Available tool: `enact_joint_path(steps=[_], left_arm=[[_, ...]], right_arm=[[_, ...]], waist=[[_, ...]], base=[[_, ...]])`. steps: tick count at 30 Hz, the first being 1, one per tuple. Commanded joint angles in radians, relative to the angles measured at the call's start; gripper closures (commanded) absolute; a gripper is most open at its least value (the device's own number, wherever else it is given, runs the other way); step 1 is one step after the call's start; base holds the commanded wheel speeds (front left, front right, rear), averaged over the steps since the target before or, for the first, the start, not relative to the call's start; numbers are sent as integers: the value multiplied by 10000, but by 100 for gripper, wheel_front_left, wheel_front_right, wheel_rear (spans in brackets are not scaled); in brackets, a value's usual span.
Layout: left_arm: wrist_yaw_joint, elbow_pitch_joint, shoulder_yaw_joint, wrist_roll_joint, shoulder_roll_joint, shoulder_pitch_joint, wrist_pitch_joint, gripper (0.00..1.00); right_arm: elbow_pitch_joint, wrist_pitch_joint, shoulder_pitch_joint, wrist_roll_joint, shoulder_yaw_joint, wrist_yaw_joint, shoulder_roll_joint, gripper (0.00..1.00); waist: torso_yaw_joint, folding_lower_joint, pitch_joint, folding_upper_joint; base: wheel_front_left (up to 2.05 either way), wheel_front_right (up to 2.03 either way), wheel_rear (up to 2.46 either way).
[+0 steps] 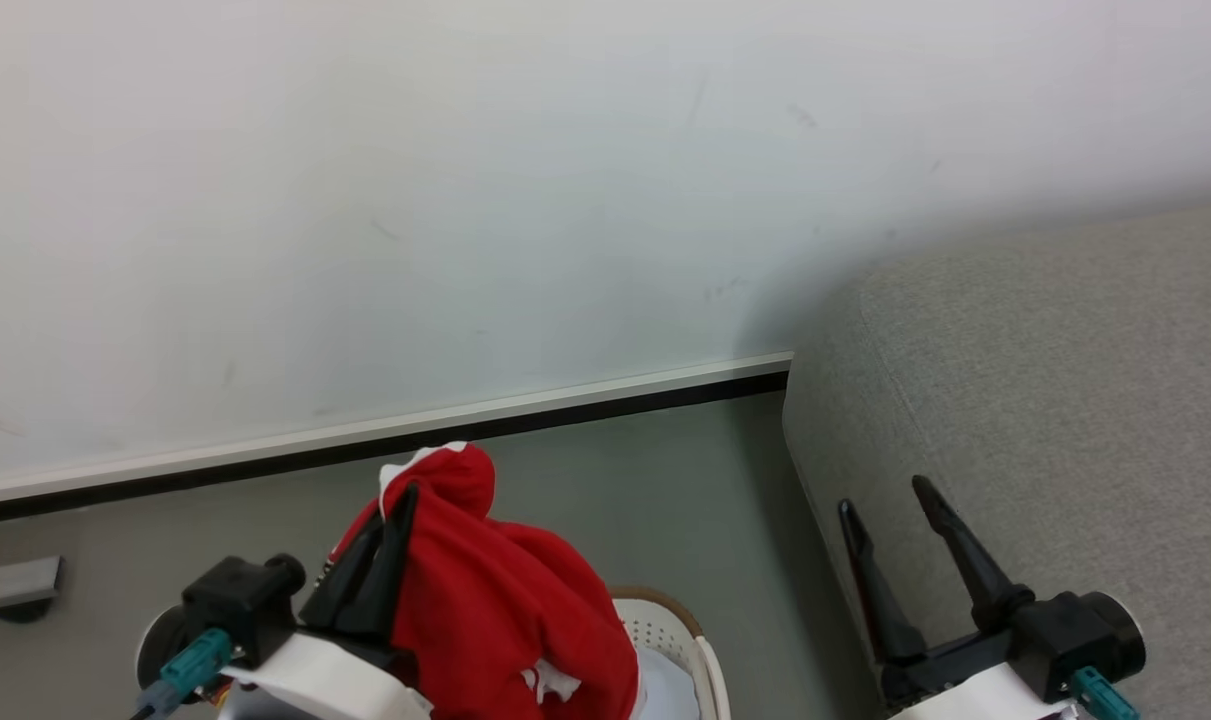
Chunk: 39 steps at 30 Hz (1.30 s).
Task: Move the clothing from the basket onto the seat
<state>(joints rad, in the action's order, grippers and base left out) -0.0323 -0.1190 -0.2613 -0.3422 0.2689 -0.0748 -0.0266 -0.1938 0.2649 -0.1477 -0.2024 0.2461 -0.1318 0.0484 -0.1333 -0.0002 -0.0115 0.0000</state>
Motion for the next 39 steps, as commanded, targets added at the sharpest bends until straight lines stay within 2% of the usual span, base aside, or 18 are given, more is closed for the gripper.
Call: enact_joint_path(steps=[1, 8, 22, 29, 39], left_arm=[[-24, -130, 34, -112, 64, 85, 7, 100], [-29, -496, -112, -158, 85, 80, 188, 100], [158, -462, -606, -131, -137, -631, 347, 100], [440, -559, -1296, 17, -330, -790, 486, 100], [779, -638, -2030, 67, -536, -1034, 658, 100]], right_arm=[[-43, -7, 57, -49, 56, 21, 36, 0], [-288, -7, -338, 80, 1521, 21, 35, 0], [-1142, -8, -2636, -137, 5028, 21, 85, 0], [-1720, -8, -3279, -634, 5798, 21, 57, 0], [-2592, -8, -3723, -1283, 6229, 21, 31, 0]], waist=[[-44, 2, 20, 0], [-194, 2, 52, 0], [-367, 2, 42, 0], [-272, 2, 123, 0], [-228, 2, 156, 0]], base=[[0, 0, 0], [0, 0, 0], [0, 0, 0], [0, 0, 0], [0, 0, 0]])
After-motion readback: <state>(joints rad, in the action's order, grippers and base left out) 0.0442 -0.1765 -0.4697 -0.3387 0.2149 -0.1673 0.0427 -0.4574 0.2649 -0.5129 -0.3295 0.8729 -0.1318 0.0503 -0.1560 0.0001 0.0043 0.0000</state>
